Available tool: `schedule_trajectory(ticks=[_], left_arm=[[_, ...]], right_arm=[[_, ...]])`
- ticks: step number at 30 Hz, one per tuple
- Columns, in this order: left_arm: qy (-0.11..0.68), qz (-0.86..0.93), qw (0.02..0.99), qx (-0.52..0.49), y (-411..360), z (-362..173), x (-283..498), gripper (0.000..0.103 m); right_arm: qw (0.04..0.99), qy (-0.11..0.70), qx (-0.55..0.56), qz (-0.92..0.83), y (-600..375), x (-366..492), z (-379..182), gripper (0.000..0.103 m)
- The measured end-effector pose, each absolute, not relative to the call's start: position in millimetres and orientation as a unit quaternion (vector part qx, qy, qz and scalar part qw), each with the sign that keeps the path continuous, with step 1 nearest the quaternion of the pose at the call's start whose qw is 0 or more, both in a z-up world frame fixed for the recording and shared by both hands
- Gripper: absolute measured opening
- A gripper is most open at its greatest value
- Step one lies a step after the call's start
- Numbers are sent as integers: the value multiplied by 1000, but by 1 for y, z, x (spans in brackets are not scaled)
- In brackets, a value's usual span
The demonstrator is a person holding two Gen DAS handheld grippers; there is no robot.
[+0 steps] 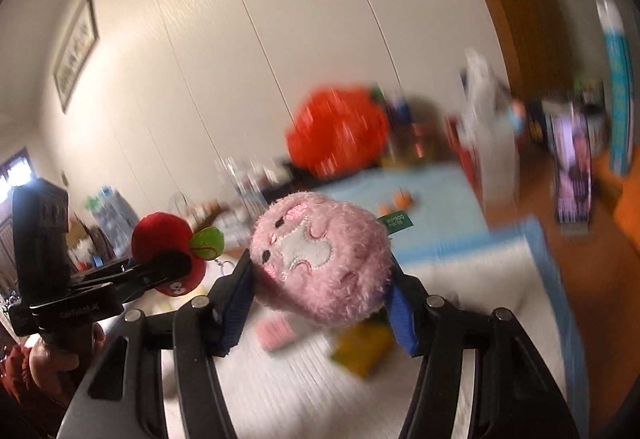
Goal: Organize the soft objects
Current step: 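Lift and carry the red plush and pink plush with both tools toward the white box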
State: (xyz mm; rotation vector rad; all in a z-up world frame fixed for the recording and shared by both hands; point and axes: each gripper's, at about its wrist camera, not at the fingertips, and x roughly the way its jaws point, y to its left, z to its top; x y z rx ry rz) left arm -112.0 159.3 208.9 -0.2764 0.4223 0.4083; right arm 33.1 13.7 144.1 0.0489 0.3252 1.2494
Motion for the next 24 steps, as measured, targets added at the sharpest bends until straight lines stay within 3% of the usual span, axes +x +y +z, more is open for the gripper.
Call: schedule_trajectory(ticks=[4,8,24], left_arm=[[134,235,955,-121,165,260,-153,57],[99,265,951,-126,172,270,-189,57],[106,313,930,-159,200,249,-249,57]], right_arm=[[795,85,63,597,13,12,203,60],[776,43,89,623,16,-18,235,60],[726,87,74,678,65,-60,211,60]])
